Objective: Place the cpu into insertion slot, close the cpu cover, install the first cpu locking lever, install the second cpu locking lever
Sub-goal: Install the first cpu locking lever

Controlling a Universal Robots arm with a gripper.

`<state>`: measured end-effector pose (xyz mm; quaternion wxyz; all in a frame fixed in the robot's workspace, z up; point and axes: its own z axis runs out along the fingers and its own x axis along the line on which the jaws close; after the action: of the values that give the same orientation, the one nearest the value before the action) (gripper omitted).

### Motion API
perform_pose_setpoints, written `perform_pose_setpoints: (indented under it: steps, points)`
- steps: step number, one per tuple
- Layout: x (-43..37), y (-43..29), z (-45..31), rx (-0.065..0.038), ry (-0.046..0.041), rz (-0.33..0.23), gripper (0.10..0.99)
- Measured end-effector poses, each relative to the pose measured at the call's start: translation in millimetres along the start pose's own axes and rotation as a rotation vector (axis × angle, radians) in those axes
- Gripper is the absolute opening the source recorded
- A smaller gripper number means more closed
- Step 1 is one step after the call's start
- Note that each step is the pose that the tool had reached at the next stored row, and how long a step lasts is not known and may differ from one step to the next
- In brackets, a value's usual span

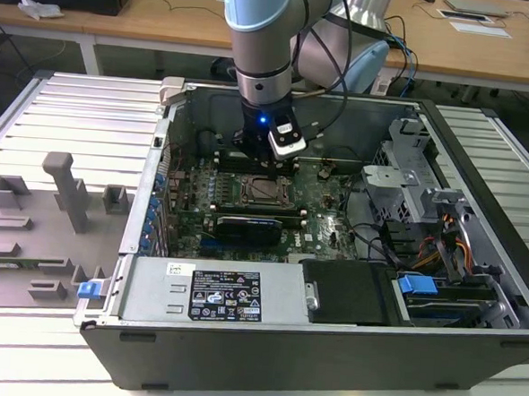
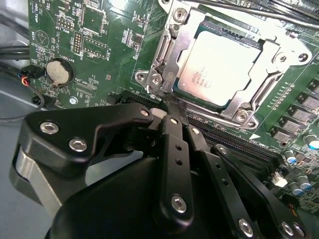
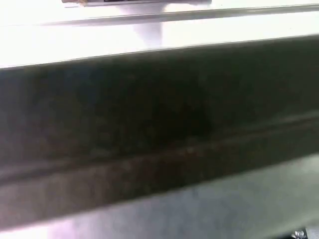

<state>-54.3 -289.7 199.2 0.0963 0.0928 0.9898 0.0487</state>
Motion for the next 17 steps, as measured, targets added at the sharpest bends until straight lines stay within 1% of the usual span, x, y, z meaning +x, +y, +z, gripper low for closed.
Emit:
perform_pose_setpoints:
  steps: [4,5,7,8,9,11,13,15,16,17]
  points:
    - [-0.3,0.0,-1.5,0.0,0.0001,0.0,0.106]
    - [-0.9,0.4,-4.9,0.0,0.0001,0.0,0.106]
    - [-1.7,0.8,-8.9,0.001,-0.0002,-0.001,0.106]
    - [-2.2,1.2,-11.9,0.006,-0.0011,-0.002,0.106]
    - [-2.5,1.4,-13.3,0.015,-0.0023,-0.002,0.106]
    - [-2.7,1.5,-14.4,0.025,-0.0024,-0.002,0.106]
    - [-2.9,1.5,-14.9,0.037,-0.0006,0.0,0.106]
    - [-2.9,1.4,-15.0,0.049,0.0039,0.003,0.106]
    - [-2.8,1.4,-15.0,0.057,0.0054,0.004,0.106]
    - [-2.8,1.3,-15.0,0.057,0.0056,0.004,0.106]
